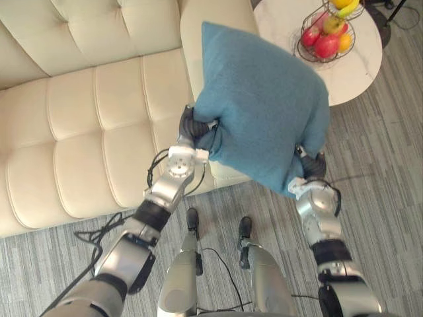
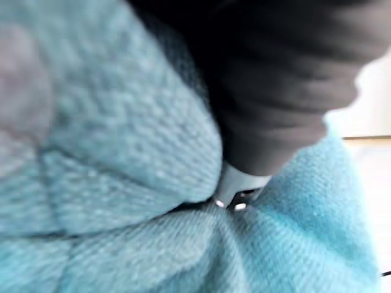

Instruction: Pick up cushions and gather them together orderly.

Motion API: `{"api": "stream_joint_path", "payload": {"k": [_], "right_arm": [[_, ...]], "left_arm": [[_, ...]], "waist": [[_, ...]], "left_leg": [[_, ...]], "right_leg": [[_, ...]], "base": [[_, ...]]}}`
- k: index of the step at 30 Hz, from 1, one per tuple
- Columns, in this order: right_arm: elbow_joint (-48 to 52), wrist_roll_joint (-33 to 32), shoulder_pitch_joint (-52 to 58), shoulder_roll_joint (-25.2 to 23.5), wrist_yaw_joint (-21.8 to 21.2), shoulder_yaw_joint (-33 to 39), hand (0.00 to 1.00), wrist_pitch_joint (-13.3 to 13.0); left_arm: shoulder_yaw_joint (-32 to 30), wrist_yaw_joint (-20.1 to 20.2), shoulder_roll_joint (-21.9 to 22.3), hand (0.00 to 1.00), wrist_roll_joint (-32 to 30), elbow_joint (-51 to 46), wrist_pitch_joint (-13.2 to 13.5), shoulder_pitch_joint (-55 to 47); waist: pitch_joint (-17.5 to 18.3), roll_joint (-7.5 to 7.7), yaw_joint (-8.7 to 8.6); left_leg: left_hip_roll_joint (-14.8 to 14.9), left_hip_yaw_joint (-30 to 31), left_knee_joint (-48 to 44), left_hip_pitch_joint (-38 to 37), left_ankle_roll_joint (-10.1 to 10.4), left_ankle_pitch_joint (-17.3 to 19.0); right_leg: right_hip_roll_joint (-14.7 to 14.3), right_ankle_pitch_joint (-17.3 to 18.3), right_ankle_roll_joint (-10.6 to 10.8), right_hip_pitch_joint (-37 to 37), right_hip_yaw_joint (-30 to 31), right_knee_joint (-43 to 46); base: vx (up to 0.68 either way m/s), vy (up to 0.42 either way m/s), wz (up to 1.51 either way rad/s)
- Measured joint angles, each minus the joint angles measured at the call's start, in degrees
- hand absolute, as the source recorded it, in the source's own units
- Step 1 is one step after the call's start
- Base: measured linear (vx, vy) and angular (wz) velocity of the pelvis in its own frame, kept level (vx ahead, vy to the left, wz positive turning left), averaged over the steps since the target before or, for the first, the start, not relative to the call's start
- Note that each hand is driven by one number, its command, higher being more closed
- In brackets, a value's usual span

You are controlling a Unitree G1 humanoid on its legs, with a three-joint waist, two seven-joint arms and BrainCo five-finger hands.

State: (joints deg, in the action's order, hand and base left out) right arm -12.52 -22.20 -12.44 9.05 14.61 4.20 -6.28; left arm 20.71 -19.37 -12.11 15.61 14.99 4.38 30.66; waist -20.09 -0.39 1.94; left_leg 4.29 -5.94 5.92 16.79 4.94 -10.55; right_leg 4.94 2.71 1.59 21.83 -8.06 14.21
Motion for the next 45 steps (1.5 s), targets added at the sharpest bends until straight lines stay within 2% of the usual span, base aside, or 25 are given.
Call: {"api": "stream_joint_path", "payload": {"k": [5,6,10,12,17,21,23,26,27,28,31,32,33,34,35,36,37,38,39,40,41,42,44,45], "right_arm": [[9.68,4.24,9.25,-1.95,-1.96,-0.04,1.0,0.07],[12.04,4.34,11.92,-2.47,-3.19,-0.66,1.0,0.07],[15.84,6.47,18.38,-3.5,-5.58,-2.57,1.0,0.08],[19.18,7.17,22.91,-4.61,-6.97,-2.85,1.0,0.07],[23.49,8.65,28.56,-4.61,-8.74,-5.65,1.0,0.02],[24.46,8.66,31.79,-4.66,-9.23,-6.89,1.0,0.01],[25.15,8.67,32.3,-4.65,-9.45,-7.13,1.0,0.01],[25.15,8.68,31.94,-4.6,-9.54,-7.02,1.0,0.01],[25.11,8.72,31.59,-4.59,-9.5,-6.78,1.0,0.01],[24.93,8.76,30.68,-4.55,-9.4,-6.48,1.0,0.03],[24.86,8.78,28.98,-4.5,-8.9,-5.7,1.0,0.02],[24.0,8.84,28.39,-4.47,-8.56,-4.68,1.0,-0.05],[22.11,8.88,27.4,-4.46,-7.75,-3.96,1.0,-0.08],[21.25,8.88,27.04,-4.64,-7.38,-3.74,1.0,-0.08],[19.5,8.93,26.89,-5.67,-6.57,-3.45,1.0,0.01],[19.17,9.44,26.97,-6.63,-6.37,-3.44,1.0,0.05],[18.82,10.33,27.03,-7.29,-6.24,-3.42,1.0,0.06],[18.01,10.92,27.19,-8.01,-5.87,-3.34,1.0,0.11],[17.65,10.93,27.31,-8.34,-5.74,-3.37,1.0,0.31],[16.95,10.93,27.2,-8.87,-5.59,-3.42,1.0,0.45],[16.56,10.91,27.2,-8.97,-5.6,-3.44,1.0,0.45],[16.39,10.85,27.41,-9.19,-5.61,-3.5,1.0,0.45],[16.39,10.84,27.45,-9.04,-5.7,-3.52,1.0,0.44],[16.39,10.83,27.25,-9.04,-5.88,-3.51,1.0,0.43]], "left_arm": [[-1.26,3.15,0.02,1.0,0.72,-6.77,0.0,-13.4],[-2.0,3.85,0.36,1.0,1.5,-8.5,-0.02,-17.99],[-4.04,5.36,2.81,1.0,2.52,-13.98,0.0,-28.69],[-4.14,6.35,3.77,1.0,3.42,-17.45,0.12,-34.61],[-6.08,8.45,4.67,1.0,4.36,-21.54,0.35,-43.13],[-6.29,9.09,4.8,1.0,4.72,-23.37,0.34,-47.2],[-7.01,9.77,5.83,1.0,4.85,-23.44,0.32,-48.81],[-7.53,9.87,7.26,1.0,4.85,-23.37,0.27,-49.39],[-7.6,9.89,7.57,1.0,4.85,-23.29,0.27,-49.37],[-7.62,9.98,7.85,1.0,4.89,-22.79,0.27,-49.3],[-7.52,10.04,9.01,1.0,4.96,-20.87,0.29,-49.0],[-7.09,10.05,9.69,1.0,4.96,-19.69,0.29,-47.95],[-6.68,10.05,10.26,1.0,4.96,-18.29,0.3,-46.63],[-6.47,10.05,10.26,1.0,4.96,-17.62,0.31,-46.07],[-5.92,10.04,9.18,1.0,4.96,-16.02,0.29,-44.45],[-5.91,10.04,8.06,1.0,4.96,-15.81,0.3,-44.08],[-5.84,10.04,7.42,1.0,4.96,-15.23,0.29,-43.76],[-5.67,10.04,7.17,1.0,4.98,-13.45,0.18,-43.21],[-5.68,10.03,7.02,1.0,4.99,-13.16,0.14,-43.24],[-5.77,10.02,6.47,1.0,4.98,-13.16,0.11,-43.26],[-5.82,10.02,6.23,1.0,4.98,-13.17,0.11,-43.3],[-5.83,10.02,6.08,1.0,4.98,-13.18,0.11,-43.28],[-5.83,10.03,5.96,1.0,4.98,-13.24,0.12,-43.3],[-5.82,10.04,5.91,1.0,4.98,-13.23,0.11,-43.31]], "waist": [[0.63,-0.09,-0.21],[2.65,-0.33,-0.19],[6.2,-0.87,-0.01],[9.32,-1.6,0.32],[13.66,-2.13,0.71],[14.94,-2.22,1.41],[15.14,-2.18,1.86],[15.63,-2.44,2.03],[15.27,-1.61,2.02],[15.42,-1.41,2.06],[16.53,-2.01,2.17],[17.11,-2.63,1.87],[17.4,-2.95,2.02],[17.71,-2.67,1.92],[18.31,-0.63,1.77],[18.27,0.84,1.76],[18.21,1.46,1.76],[18.15,1.29,1.77],[18.11,1.21,1.95],[17.88,0.92,2.32],[17.72,0.7,2.28],[17.41,0.12,1.94],[17.54,-0.03,1.65],[18.13,1.01,1.58]], "left_leg": [[-0.24,1.24,-0.01,-3.99,-0.08,0.44],[-0.6,1.74,-0.01,-4.1,-0.03,0.51],[-0.94,2.16,0.0,-6.88,-0.35,0.84],[-1.02,2.77,0.01,-8.3,-0.29,1.35],[-1.31,3.49,0.01,-11.25,-0.23,3.11],[-1.77,5.62,-1.25,-11.62,-0.46,3.65],[-2.62,8.14,-5.14,-9.39,-0.44,5.1],[-1.13,4.24,-8.09,-6.39,-1.27,7.47],[0.0,0.83,-9.79,-5.57,-2.45,8.04],[1.23,-1.85,-11.8,-4.72,-4.11,7.99],[6.4,-8.55,-13.74,-5.34,-3.37,8.72],[8.81,-11.88,-13.92,-6.0,-2.19,8.89],[10.11,-13.3,-12.88,-7.28,0.29,7.61],[9.79,-14.08,-12.44,-7.48,2.83,7.05],[6.56,-14.72,-12.05,-7.78,1.71,7.67],[5.03,-15.16,-12.84,-7.54,0.47,8.63],[4.22,-15.2,-14.52,-6.92,-0.41,9.95],[4.07,-15.32,-19.38,-5.4,-2.19,13.81],[3.99,-15.64,-21.51,-5.23,-2.81,15.77],[3.67,-16.01,-23.31,-5.76,-3.85,18.15],[3.52,-15.85,-23.21,-6.27,-4.03,18.68],[3.42,-15.19,-22.66,-7.28,-4.22,19.18],[2.46,-15.02,-20.92,-7.97,-4.13,19.24],[0.79,-14.94,-18.56,-8.78,-4.01,18.99]], "right_leg": [[0.33,2.11,0.04,-4.26,-1.18,1.04],[0.5,2.76,-0.02,-4.32,-1.71,1.66],[0.92,4.08,0.06,-7.62,-2.77,1.73],[1.34,5.03,0.27,-9.19,-3.41,2.26],[1.97,6.76,0.98,-12.59,-4.55,2.56],[2.71,7.78,1.2,-15.3,-7.27,3.01],[3.89,8.93,1.31,-16.0,-10.03,4.69],[4.96,8.45,0.27,-16.46,-14.25,4.71],[6.13,8.15,-0.18,-16.78,-15.86,4.29],[7.32,8.14,-0.17,-16.87,-16.46,4.27],[9.01,6.66,1.96,-17.72,-17.51,2.76],[9.38,5.52,3.21,-18.29,-18.12,1.39],[9.77,4.07,4.71,-19.05,-18.25,-0.37],[10.29,3.52,5.45,-19.32,-18.29,-0.96],[12.56,0.88,6.26,-20.28,-18.02,-3.72],[13.72,-0.87,6.83,-20.84,-17.69,-5.44],[14.52,-2.76,6.77,-21.19,-17.09,-6.31],[15.54,-6.9,6.48,-20.97,-15.12,-5.76],[16.23,-8.42,6.08,-20.56,-14.12,-4.58],[17.03,-9.6,3.86,-18.49,-12.19,-0.37],[16.25,-7.61,4.01,-17.5,-9.77,2.1],[12.92,-2.9,5.93,-16.4,-4.99,6.06],[9.06,1.58,8.03,-14.54,-0.94,8.47],[6.04,4.63,7.96,-13.18,0.65,8.45]], "base": [[0.09,-0.026,0.18],[0.08,-0.022,0.15],[0.08,-0.022,0.17],[0.06,-0.009,0.17],[0.01,0.008,0.13],[0.0,-0.003,0.39],[-0.02,0.01,0.71],[-0.02,0.021,0.64],[-0.03,0.086,0.59],[-0.03,0.126,0.51],[0.01,0.189,0.3],[0.07,0.416,0.32],[0.06,0.382,0.27],[0.1,0.379,0.2],[0.09,0.364,0.17],[0.08,0.292,0.13],[0.05,0.4,0.03],[0.04,0.434,-0.04],[0.06,0.606,-0.18],[0.04,0.435,-0.2],[0.06,0.424,-0.03],[0.05,0.299,0.14],[0.06,0.21,0.2],[0.11,0.145,0.19]]}}
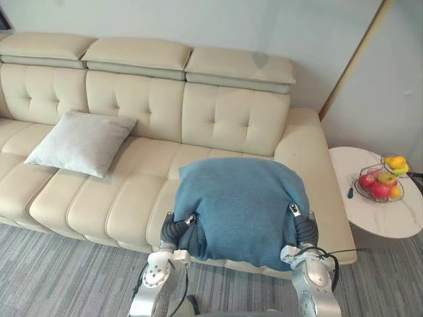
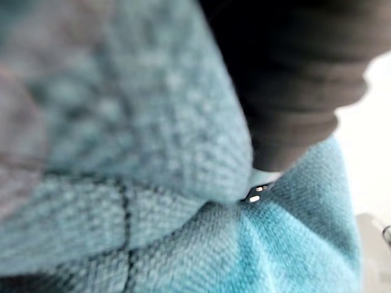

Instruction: Pick up cushions and gather them together orderly.

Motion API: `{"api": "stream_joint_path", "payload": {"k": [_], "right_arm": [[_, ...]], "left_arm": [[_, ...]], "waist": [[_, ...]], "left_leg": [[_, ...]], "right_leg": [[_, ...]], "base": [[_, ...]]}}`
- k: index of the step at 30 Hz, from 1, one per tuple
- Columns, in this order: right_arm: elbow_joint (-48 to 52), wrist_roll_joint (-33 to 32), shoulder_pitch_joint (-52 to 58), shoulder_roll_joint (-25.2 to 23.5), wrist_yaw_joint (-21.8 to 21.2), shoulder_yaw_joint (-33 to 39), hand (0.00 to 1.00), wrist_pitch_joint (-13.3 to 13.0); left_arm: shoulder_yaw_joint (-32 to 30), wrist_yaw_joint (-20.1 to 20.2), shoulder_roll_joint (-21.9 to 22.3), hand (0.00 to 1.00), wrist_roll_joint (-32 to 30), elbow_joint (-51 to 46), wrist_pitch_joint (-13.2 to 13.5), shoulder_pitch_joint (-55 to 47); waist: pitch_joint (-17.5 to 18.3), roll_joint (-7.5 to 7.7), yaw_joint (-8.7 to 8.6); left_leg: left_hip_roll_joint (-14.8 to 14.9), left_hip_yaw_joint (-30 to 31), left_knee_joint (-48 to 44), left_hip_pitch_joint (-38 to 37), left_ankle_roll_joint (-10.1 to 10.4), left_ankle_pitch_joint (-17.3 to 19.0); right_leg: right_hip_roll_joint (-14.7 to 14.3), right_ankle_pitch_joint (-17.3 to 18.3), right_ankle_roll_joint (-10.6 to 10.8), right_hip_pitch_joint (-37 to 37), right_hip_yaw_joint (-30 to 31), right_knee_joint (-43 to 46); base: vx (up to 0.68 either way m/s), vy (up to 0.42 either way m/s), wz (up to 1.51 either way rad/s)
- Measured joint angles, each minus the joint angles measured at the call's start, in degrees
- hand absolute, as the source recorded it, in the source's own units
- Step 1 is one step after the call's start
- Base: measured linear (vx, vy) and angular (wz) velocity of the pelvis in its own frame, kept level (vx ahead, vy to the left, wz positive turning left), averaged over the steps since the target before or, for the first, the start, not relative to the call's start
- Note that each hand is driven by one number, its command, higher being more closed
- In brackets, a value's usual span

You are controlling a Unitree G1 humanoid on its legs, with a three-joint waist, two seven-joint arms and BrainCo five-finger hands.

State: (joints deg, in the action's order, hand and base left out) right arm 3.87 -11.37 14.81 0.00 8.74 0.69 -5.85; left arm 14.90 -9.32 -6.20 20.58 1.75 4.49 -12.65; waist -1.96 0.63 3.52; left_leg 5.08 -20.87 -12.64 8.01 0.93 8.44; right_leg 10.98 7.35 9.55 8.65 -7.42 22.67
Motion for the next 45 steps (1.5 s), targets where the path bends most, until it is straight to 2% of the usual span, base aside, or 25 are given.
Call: {"api": "stream_joint_path", "payload": {"k": [1,2,3,5,6,7,8,9,11,13,15,16,17,18,19,20,21,22,23,24,28,35,40,43,45], "right_arm": [[0.01,-0.02,-0.24,0.1,-0.18,0.01,1.0,0.0],[0.01,-0.02,-0.22,0.14,-0.19,0.02,1.0,0.0],[0.0,-0.07,0.08,0.06,-0.2,0.0,1.0,0.0],[0.02,-0.93,0.23,0.3,-0.2,-0.02,1.0,-0.02],[0.02,-1.16,0.26,0.47,-0.2,0.01,1.0,-0.02],[0.12,-1.74,0.53,1.09,-0.19,0.14,1.0,-0.04],[0.67,-2.27,1.49,1.62,-0.19,0.17,1.0,-0.07],[0.83,-2.28,1.95,1.89,-0.18,0.17,1.0,-0.08],[2.43,-2.59,3.18,2.43,-0.17,0.19,1.0,-0.05],[4.55,-2.53,4.0,2.55,-0.18,0.19,1.0,-0.05],[7.47,-2.36,4.54,3.62,-0.23,0.01,1.0,-0.06],[8.1,-2.35,4.4,3.65,-0.24,-0.22,1.0,-0.07],[8.19,-2.35,4.39,3.65,-0.24,-0.24,1.0,-0.07],[8.77,-2.35,4.39,3.65,-0.26,-0.36,1.0,-0.1],[8.8,-2.35,4.31,3.66,-0.26,-0.36,1.0,-0.2],[8.8,-2.36,4.33,3.66,-0.25,-0.36,1.0,-0.2],[8.79,-2.34,4.41,3.66,-0.07,-0.34,1.0,-0.16],[8.8,-2.24,4.4,3.74,0.08,-0.34,1.0,-0.17],[8.36,-2.11,4.48,3.27,0.2,-0.39,1.0,0.03],[8.4,-2.02,4.76,2.99,0.25,-0.37,1.0,0.08],[8.04,-1.71,4.95,2.24,0.17,-0.44,1.0,0.25],[2.92,1.98,4.0,2.25,1.0,-0.29,1.0,0.38],[-0.53,4.88,-3.37,2.52,4.0,-0.71,1.0,1.03],[-1.16,6.96,-10.47,3.49,7.6,-0.91,1.0,1.27],[-5.35,7.1,-20.41,5.44,11.55,-1.1,1.0,1.27]], "left_arm": [[0.04,0.0,0.01,1.0,-0.01,0.0,-0.07,0.0],[0.05,0.0,0.01,1.0,-0.01,0.0,-0.16,0.0],[0.05,0.0,0.01,1.0,-0.08,-0.02,-0.35,-0.03],[0.11,0.0,0.01,1.0,-0.22,-0.81,-0.55,0.06],[0.24,0.0,0.02,1.0,-0.26,-1.05,-0.64,0.14],[0.69,0.01,0.02,1.0,-0.32,-1.85,-1.02,0.25],[1.11,0.02,0.04,1.0,-0.42,-2.69,-1.16,0.03],[1.35,0.02,0.16,1.0,-0.48,-2.73,-1.18,-0.08],[1.92,0.05,0.11,1.0,-0.62,-3.22,-1.26,-0.19],[1.98,0.21,0.15,1.0,-0.57,-3.38,-1.25,-0.24],[2.02,1.01,0.28,1.0,-0.22,-3.79,-1.21,-1.16],[1.96,1.15,0.25,1.0,-0.2,-4.54,-1.08,-2.03],[1.97,1.17,0.29,1.0,-0.2,-4.59,-1.03,-2.17],[1.93,1.4,0.71,1.0,-0.2,-4.63,-0.96,-2.78],[1.82,1.73,0.92,1.0,-0.2,-4.72,-0.95,-2.81],[1.8,1.74,0.93,1.0,-0.2,-4.79,-0.95,-2.82],[1.8,1.74,0.95,1.0,-0.23,-4.86,-0.97,-2.84],[1.84,1.74,1.03,1.0,-0.27,-4.89,-0.99,-3.01],[1.81,1.74,0.9,1.0,-0.28,-4.85,-1.14,-3.23],[1.84,1.74,0.78,1.0,-0.32,-5.27,-1.14,-3.49],[1.83,1.74,0.13,1.0,-0.51,-5.44,-1.14,-3.88],[1.9,1.58,0.03,1.0,-2.02,-5.81,-1.15,-3.61],[1.8,-2.88,0.01,1.0,-3.21,-5.74,-1.15,2.52],[1.55,-6.62,0.01,1.0,-3.74,-4.35,-1.14,11.38],[0.89,-10.63,-0.65,1.0,-4.79,0.31,-0.76,22.5]], "waist": [[-0.07,0.41,0.03],[-0.14,0.54,0.08],[-0.47,0.01,0.08],[-0.74,-0.38,-0.42],[-0.74,-0.39,-0.56],[-0.68,-0.3,-0.9],[-0.52,-0.08,-1.14],[-0.33,-0.37,-1.36],[0.43,-1.95,-0.78],[0.38,-1.95,-0.83],[-0.48,-2.3,0.01],[-0.56,-2.1,0.6],[-0.53,-2.15,0.67],[-0.24,-2.71,0.85],[-0.26,-2.8,1.0],[-0.27,-2.83,1.13],[-0.23,-2.99,1.13],[0.23,-3.82,1.13],[0.0,-2.96,1.09],[-0.39,-2.0,0.55],[0.13,-0.51,0.1],[1.01,0.09,-0.18],[0.72,0.1,0.28],[-1.13,0.0,0.24],[-1.78,0.17,0.41]], "left_leg": [[-1.11,0.01,1.43,-1.21,-0.43,-0.24],[-1.39,0.01,1.81,-1.93,-0.46,-0.24],[-1.93,0.13,2.33,-3.4,-0.83,-0.01],[-3.36,1.67,2.4,-4.5,-1.52,0.84],[-3.75,2.37,2.41,-4.56,-1.72,1.04],[-4.75,3.59,2.38,-4.88,-1.6,1.51],[-5.64,5.1,1.6,-5.21,-1.46,2.4],[-5.6,6.05,1.0,-5.21,-1.36,2.88],[-4.24,8.41,-0.95,-5.18,-0.94,3.54],[-3.53,9.95,-5.47,-3.84,-0.58,3.65],[-0.2,8.49,-24.94,2.1,-0.44,4.42],[1.28,7.7,-28.78,3.77,-0.58,5.65],[1.57,7.64,-29.05,3.94,-0.57,5.82],[3.87,7.26,-28.61,4.91,-0.28,7.08],[5.39,7.43,-24.22,4.86,0.11,7.3],[5.54,7.55,-22.1,4.77,0.19,7.23],[5.98,9.86,-13.9,3.33,0.32,5.74],[6.06,12.1,-7.66,1.57,1.04,1.55],[5.24,12.58,-6.03,0.26,5.14,0.78],[4.21,11.56,-5.37,-0.78,5.0,0.83],[1.96,8.39,-3.4,-3.87,4.16,1.3],[1.07,5.83,-0.03,-4.28,3.1,0.42],[1.51,2.91,0.03,3.26,1.98,-1.19],[1.5,2.42,-0.63,8.18,1.02,-2.19],[1.27,2.31,-0.72,12.49,0.35,-3.54]], "right_leg": [[-2.75,1.85,-0.75,0.47,-0.03,-0.89],[-3.88,2.32,-1.29,0.44,-0.12,-1.16],[-6.82,2.84,-2.12,0.45,0.32,-2.15],[-10.65,2.93,-3.27,2.28,2.76,-2.72],[-11.14,2.83,-3.46,2.91,3.24,-2.73],[-12.12,1.55,-5.43,4.45,4.96,-3.26],[-11.82,-0.96,-10.02,4.22,5.64,-4.85],[-11.82,-0.62,-11.39,3.77,4.86,-4.86],[-12.05,-0.45,-12.02,1.52,1.6,-5.91],[-12.13,-0.46,-12.03,-1.02,0.38,-8.18],[-12.98,-0.24,-12.45,-7.64,0.92,-12.92],[-13.09,0.67,-13.9,-8.85,2.16,-13.69],[-13.11,0.69,-13.92,-8.94,2.26,-13.75],[-13.19,0.69,-13.92,-9.34,3.47,-13.84],[-12.93,0.69,-13.92,-9.31,4.86,-13.77],[-12.9,0.69,-13.92,-9.31,5.28,-13.72],[-12.9,0.88,-13.6,-9.26,6.37,-13.38],[-13.25,1.77,-12.16,-8.79,7.45,-12.39],[-12.51,2.69,-10.79,-8.77,8.91,-11.73],[-11.36,2.89,-10.35,-8.81,9.66,-11.37],[-8.89,3.48,-8.72,-8.99,12.2,-11.13],[-8.25,1.13,-7.51,-8.0,14.99,-15.01],[-9.07,-3.62,-6.72,0.25,18.27,-16.59],[-8.88,-5.69,-5.69,5.31,18.83,-16.55],[-8.56,-7.13,-5.3,9.8,18.86,-16.16]], "base": [[0.12,0.119,0.13],[0.14,0.078,0.06],[0.15,0.051,0.1],[0.18,0.018,0.33],[0.2,-0.04,0.61],[0.22,-0.077,0.77],[0.23,-0.092,0.83],[0.28,-0.094,0.63],[0.34,-0.093,0.59],[0.26,-0.096,0.6],[0.24,-0.031,0.04],[0.2,0.051,-0.32],[0.17,0.089,-0.45],[0.16,0.101,-0.48],[0.15,0.127,-0.53],[0.14,0.18,-0.52],[0.1,0.175,-0.51],[0.15,0.266,-0.62],[0.14,0.254,-0.51],[0.13,0.25,-0.36],[0.04,0.147,-0.31],[0.0,0.032,-0.23],[-0.06,0.019,-0.39],[-0.13,0.023,-0.12],[-0.19,0.038,-0.02]]}}
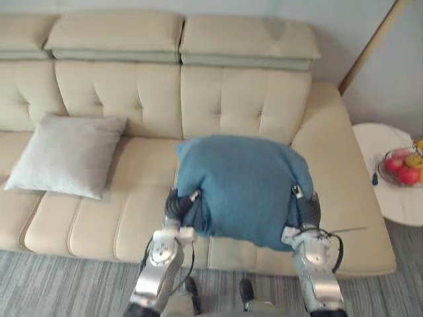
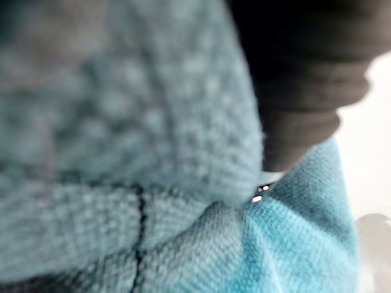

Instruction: Pick up cushions and gather them together orderly.

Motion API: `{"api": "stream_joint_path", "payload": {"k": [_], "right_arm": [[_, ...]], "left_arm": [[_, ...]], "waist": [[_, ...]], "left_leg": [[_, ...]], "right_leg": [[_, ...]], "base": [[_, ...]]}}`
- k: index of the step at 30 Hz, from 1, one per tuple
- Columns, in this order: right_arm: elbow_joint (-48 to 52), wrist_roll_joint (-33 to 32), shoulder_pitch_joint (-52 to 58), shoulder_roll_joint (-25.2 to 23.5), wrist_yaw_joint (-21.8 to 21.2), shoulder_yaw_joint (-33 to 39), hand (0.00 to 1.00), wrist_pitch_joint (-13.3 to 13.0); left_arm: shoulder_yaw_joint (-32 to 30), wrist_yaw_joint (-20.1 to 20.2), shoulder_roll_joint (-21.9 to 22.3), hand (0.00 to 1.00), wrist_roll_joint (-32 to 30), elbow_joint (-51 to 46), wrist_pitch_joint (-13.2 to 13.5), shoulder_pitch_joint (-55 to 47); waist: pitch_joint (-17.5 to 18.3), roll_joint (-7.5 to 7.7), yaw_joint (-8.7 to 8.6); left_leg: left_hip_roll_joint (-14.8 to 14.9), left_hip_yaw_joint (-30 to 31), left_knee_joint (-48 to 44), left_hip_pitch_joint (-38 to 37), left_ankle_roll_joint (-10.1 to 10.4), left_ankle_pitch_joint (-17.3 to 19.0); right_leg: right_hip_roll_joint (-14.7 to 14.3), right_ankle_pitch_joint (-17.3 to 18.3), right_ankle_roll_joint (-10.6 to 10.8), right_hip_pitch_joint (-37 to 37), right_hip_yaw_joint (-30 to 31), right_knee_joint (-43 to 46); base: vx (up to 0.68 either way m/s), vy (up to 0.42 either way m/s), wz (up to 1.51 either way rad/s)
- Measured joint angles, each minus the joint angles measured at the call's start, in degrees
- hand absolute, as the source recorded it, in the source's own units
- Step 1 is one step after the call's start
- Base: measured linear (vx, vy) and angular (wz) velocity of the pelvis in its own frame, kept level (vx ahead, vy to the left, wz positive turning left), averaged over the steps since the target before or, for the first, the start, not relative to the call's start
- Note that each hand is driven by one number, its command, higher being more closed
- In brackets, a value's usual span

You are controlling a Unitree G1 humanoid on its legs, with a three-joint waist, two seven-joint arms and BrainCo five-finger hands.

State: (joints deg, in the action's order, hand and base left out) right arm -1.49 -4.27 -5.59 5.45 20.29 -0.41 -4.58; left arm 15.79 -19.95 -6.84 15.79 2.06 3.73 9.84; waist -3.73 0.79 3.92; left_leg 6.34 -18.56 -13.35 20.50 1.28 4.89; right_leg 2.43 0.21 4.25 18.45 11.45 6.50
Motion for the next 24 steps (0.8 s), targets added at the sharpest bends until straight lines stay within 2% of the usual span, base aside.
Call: {"api": "stream_joint_path", "payload": {"k": [1,3,4,6,11,12,16,19,22,24], "right_arm": [[-0.95,0.05,-2.18,0.33,0.7,0.0,1.0,0.0],[-6.12,2.03,-15.56,2.86,4.98,-0.39,1.0,0.02],[-6.78,2.1,-17.56,3.48,5.48,-0.41,1.0,0.02],[-11.14,2.56,-29.05,5.26,8.09,-0.36,1.0,0.02],[-19.97,4.74,-47.53,8.58,12.37,-0.23,1.0,0.01],[-22.73,6.09,-52.33,9.03,13.39,0.43,0.0,0.08],[-30.45,6.64,-61.16,9.4,15.79,1.09,0.0,0.1],[-41.18,4.74,-67.9,10.02,14.11,2.56,0.0,1.39],[-48.02,-1.65,-70.84,10.5,11.24,2.93,0.0,3.15],[-50.3,-8.85,-70.82,10.43,9.91,2.24,0.0,3.43]], "left_arm": [[-0.15,-0.7,-0.43,1.0,-0.01,0.92,0.09,2.2],[-0.48,-5.39,-3.73,1.0,0.03,6.79,1.09,15.58],[-0.65,-6.03,-4.17,1.0,0.03,7.53,1.12,17.45],[-1.8,-8.88,-6.08,1.0,0.09,12.23,2.25,27.93],[-5.54,-11.78,-7.95,1.0,0.48,21.4,4.49,45.38],[-6.42,-12.62,-8.05,0.0,1.09,24.49,4.78,50.39],[-10.35,-13.56,-7.91,0.0,1.93,35.2,5.37,59.62],[-13.41,-11.41,-7.93,0.0,4.36,44.59,4.31,66.11],[-17.6,-8.31,-8.07,0.0,6.7,49.77,3.7,68.23],[-20.56,-6.38,-8.02,0.0,12.07,53.74,3.06,68.09]], "waist": [[-0.15,0.08,0.01],[-2.19,0.15,0.15],[-2.36,0.13,0.15],[-3.76,-0.12,0.46],[-5.98,-0.17,0.53],[-6.94,-0.12,0.42],[-8.07,-0.82,-0.39],[-10.03,-1.29,-0.51],[-12.19,-1.49,-0.38],[-12.99,-1.76,-0.39]], "left_leg": [[-0.03,-0.01,-0.01,0.85,-0.06,-0.31],[-0.06,0.05,0.21,5.11,-0.27,-1.92],[-0.05,0.07,0.25,5.87,-0.26,-2.18],[0.02,0.35,1.47,9.03,-0.26,-4.6],[-0.01,1.54,6.0,13.69,0.02,-9.36],[-0.01,2.18,7.82,14.54,0.25,-10.9],[0.0,4.42,13.29,15.51,1.15,-14.68],[0.45,5.18,16.4,15.53,1.83,-16.71],[0.8,5.24,17.94,15.56,2.39,-17.31],[0.89,5.87,19.19,16.84,2.98,-18.39]], "right_leg": [[0.02,-0.3,0.02,0.87,0.01,-0.02],[0.12,-1.85,0.19,4.95,-0.11,-0.56],[0.15,-2.12,0.38,5.63,-0.13,-0.75],[0.08,-3.68,0.29,9.07,-0.27,-1.29],[-0.44,-6.76,-0.28,13.91,-1.37,-4.07],[-0.64,-7.61,-0.48,14.87,-1.84,-4.94],[-1.4,-8.2,-1.1,16.92,-3.77,-6.02],[-2.02,-8.33,-1.27,17.71,-5.02,-6.33],[-2.43,-8.34,-1.3,18.17,-5.42,-6.78],[-2.63,-8.34,-1.3,19.91,-5.98,-6.75]], "base": [[-0.2,0.029,0.0],[-0.2,0.006,0.0],[-0.19,-0.018,0.0],[-0.14,-0.032,0.02],[-0.08,-0.034,0.09],[-0.05,-0.029,0.18],[-0.02,-0.034,0.2],[0.0,-0.035,0.11],[0.0,0.0,0.0],[0.01,-0.005,0.02]]}}
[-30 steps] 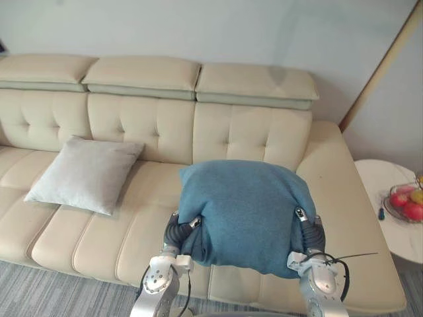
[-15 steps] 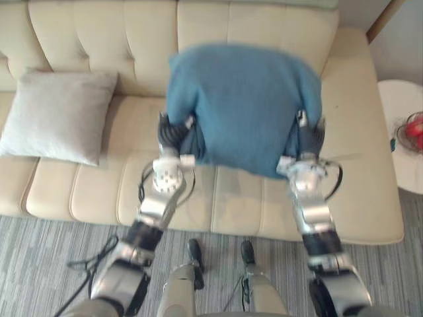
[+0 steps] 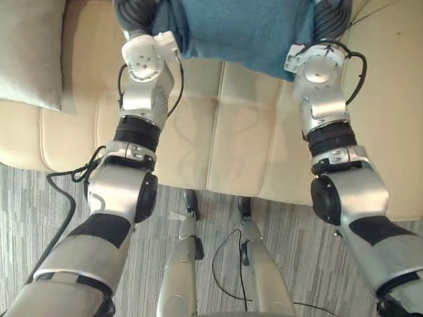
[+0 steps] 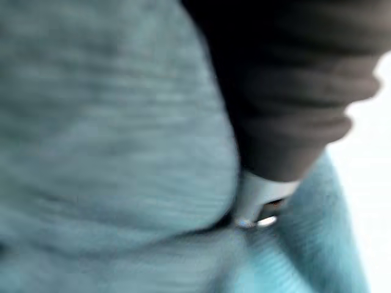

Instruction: Pick up cushions and gather them together orderly.

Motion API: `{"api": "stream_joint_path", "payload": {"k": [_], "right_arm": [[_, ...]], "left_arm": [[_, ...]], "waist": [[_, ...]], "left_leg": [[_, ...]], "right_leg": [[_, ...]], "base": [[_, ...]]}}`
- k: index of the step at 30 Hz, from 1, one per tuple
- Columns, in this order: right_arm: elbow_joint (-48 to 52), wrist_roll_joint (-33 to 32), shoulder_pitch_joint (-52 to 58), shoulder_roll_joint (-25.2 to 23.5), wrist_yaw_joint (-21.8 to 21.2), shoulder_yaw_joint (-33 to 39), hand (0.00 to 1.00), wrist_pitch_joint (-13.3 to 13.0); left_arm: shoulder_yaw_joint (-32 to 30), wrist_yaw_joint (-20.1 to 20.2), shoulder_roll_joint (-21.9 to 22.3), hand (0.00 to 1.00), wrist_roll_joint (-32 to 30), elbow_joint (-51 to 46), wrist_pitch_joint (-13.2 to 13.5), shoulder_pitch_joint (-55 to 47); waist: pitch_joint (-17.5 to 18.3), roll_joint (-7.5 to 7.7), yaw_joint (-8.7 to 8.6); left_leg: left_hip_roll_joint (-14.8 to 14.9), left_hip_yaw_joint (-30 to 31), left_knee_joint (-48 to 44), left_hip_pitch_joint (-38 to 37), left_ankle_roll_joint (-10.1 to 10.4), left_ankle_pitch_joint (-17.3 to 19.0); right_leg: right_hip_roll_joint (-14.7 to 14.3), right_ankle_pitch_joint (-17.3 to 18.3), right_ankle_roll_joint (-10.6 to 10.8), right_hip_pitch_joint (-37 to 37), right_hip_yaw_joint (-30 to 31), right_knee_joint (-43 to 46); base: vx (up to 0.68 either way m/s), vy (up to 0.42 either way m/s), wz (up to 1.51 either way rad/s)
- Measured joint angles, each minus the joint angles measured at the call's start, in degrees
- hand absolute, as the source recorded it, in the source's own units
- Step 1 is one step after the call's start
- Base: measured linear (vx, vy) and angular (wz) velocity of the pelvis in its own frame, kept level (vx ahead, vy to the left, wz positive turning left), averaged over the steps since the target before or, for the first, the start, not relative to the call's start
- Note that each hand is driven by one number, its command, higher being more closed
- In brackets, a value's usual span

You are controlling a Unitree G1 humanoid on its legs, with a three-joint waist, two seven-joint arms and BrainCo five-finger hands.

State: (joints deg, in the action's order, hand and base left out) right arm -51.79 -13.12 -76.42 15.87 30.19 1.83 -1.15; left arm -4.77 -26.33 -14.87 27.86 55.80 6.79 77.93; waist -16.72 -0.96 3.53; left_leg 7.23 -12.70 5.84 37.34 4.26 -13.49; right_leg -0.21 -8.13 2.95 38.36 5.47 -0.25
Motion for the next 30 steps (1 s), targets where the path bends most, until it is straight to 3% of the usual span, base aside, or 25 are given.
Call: {"api": "stream_joint_path", "payload": {"k": [4,6,11,19,25,30], "right_arm": [[-3.6,-5.31,-0.08,0.02,-2.27,-1.09,0.0,0.13],[-5.7,-6.74,-0.08,0.06,-4.57,-2.61,0.0,0.75],[-6.48,-7.29,-0.09,0.48,-6.17,-3.24,0.0,0.75],[-7.92,-7.29,0.18,3.35,-8.55,-4.28,0.0,0.77],[3.07,-13.1,10.19,10.53,-9.48,2.73,0.0,-0.83],[20.16,-13.9,34.59,10.73,-11.6,11.47,0.0,-2.32]], "left_arm": [[-2.56,2.86,0.15,0.0,7.0,4.4,-0.37,-0.84],[-2.6,6.23,0.16,0.0,9.99,5.9,-1.93,-2.22],[-1.41,9.14,0.07,0.0,8.04,6.85,-2.54,-2.49],[0.23,10.35,-2.53,0.0,3.6,6.54,-2.57,-4.76],[-3.56,10.43,-7.0,0.0,3.78,-3.88,-1.96,-14.21],[-5.4,10.86,-7.4,0.0,3.71,-16.06,-0.69,-33.83]], "waist": [[-3.44,-0.09,-0.16],[-4.4,-0.45,-0.21],[-4.85,-0.81,-0.37],[-4.99,-0.92,-0.27],[-5.08,-0.75,-0.35],[-5.16,-0.48,-0.25]], "left_leg": [[0.1,0.87,0.0,0.1,0.47,-0.34],[0.14,1.08,-0.01,0.93,0.83,-0.58],[0.24,2.48,-0.01,1.32,2.48,-1.87],[0.49,2.92,-0.01,-0.01,2.48,-1.87],[0.33,3.85,0.0,-4.42,2.45,-1.8],[-0.17,4.03,-1.52,-9.97,1.04,0.61]], "right_leg": [[-0.06,0.0,0.0,0.07,-0.28,0.21],[-0.14,0.01,-0.01,1.02,-0.49,0.72],[-0.14,1.33,-1.11,1.79,-1.81,3.28],[-0.74,4.49,-2.25,2.73,-2.6,8.81],[-0.57,6.42,-2.38,-0.45,-3.28,11.91],[0.25,10.08,-2.07,-4.89,-3.9,16.48]], "base": [[0.0,0.001,0.01],[0.0,0.0,0.0],[0.0,0.016,0.15],[0.0,-0.004,0.03],[-0.01,-0.014,0.08],[0.02,-0.02,0.13]]}}
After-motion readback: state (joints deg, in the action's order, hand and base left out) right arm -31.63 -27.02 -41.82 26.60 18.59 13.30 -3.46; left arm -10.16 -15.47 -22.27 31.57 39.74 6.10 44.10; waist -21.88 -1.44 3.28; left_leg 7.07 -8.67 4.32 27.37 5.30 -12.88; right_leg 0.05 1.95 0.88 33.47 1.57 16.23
